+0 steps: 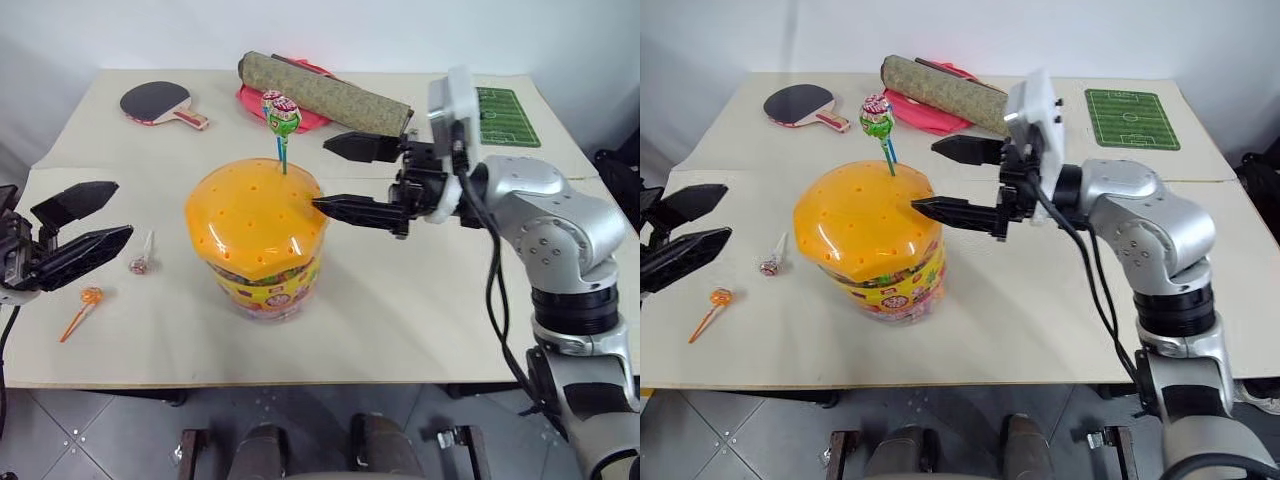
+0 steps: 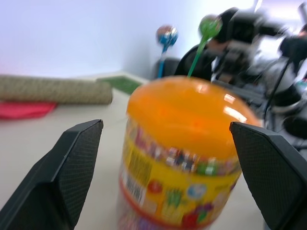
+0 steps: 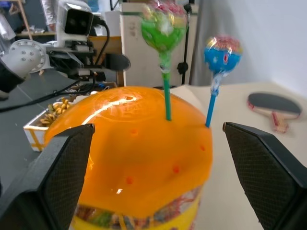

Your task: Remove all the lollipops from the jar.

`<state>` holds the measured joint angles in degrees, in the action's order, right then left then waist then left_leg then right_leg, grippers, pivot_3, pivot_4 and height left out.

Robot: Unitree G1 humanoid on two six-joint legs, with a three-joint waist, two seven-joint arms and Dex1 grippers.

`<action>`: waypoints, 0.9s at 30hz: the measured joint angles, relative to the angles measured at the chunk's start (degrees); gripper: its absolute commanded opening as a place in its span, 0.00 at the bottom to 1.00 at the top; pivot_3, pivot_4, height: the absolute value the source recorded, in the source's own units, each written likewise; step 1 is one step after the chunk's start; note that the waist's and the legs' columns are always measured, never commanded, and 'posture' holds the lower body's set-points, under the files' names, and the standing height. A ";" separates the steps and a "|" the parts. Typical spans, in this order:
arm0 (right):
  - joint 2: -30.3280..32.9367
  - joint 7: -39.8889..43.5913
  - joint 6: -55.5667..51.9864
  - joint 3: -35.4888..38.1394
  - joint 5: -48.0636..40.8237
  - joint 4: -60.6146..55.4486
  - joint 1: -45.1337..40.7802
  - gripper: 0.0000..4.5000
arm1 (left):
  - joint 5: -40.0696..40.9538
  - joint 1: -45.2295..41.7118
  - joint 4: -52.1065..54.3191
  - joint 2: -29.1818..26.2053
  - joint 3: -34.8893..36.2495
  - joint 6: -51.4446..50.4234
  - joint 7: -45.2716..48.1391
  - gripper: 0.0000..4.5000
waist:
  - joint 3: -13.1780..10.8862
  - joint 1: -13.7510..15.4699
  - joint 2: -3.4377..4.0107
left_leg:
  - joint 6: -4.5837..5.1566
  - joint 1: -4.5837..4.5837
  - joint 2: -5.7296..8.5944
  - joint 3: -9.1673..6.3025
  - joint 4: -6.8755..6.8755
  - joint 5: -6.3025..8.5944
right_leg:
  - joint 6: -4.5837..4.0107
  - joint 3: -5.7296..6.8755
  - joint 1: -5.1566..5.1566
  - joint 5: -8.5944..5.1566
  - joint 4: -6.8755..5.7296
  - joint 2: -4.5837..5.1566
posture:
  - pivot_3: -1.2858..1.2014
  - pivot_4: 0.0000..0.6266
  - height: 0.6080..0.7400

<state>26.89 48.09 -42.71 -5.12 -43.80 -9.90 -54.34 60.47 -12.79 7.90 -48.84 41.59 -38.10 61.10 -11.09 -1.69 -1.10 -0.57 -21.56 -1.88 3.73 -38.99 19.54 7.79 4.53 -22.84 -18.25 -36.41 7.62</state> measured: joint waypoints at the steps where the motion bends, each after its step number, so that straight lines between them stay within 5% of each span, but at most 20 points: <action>1: -1.65 -0.85 -0.46 -1.34 0.39 0.43 -1.29 1.00 | 0.57 -1.02 0.09 0.85 -0.39 0.07 -0.57 1.00 | 0.00 -0.16 0.00 | 0.00 0.00 -0.02 0.01 -0.02 0.00 | 0.00 0.00 -0.01 0.00 -0.03 -0.03 | 0.52 0.24 1.00; 6: -5.04 -2.80 -1.09 -1.67 2.14 2.48 -3.12 1.00 | 0.96 -1.22 0.14 0.92 -1.13 0.05 -0.84 1.00 | 0.01 -0.21 -0.02 | 0.00 0.00 0.02 0.00 -0.01 0.00 | 0.00 0.00 -0.02 0.00 -0.06 -0.04 | 0.52 0.24 1.00; 20: -10.39 -2.33 4.57 -0.85 5.76 5.61 -3.77 0.01 | 1.13 -1.07 0.22 1.83 -2.41 0.66 1.57 1.00 | 0.01 -0.21 -0.02 | 0.00 0.00 0.00 0.01 0.00 0.00 | 0.00 -0.01 -0.03 0.00 -0.06 -0.06 | 0.52 0.24 1.00; 27: -12.04 6.78 12.32 8.13 -0.60 9.09 -3.75 0.01 | 2.18 -4.73 0.12 2.55 -4.99 0.64 2.91 1.00 | 0.01 0.03 -0.02 | 0.01 -0.02 0.04 0.01 0.00 0.01 | 0.04 -0.01 -0.01 0.02 -0.04 -0.07 | 0.52 0.24 1.00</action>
<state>14.85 54.87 -30.39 3.00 -44.40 -0.81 -58.09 62.65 -17.53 8.01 -46.29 36.60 -37.46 64.00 -11.08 -1.66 -1.12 -0.56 -21.58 -1.84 3.74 -38.99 19.55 7.84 4.52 -22.85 -18.23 -36.45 7.56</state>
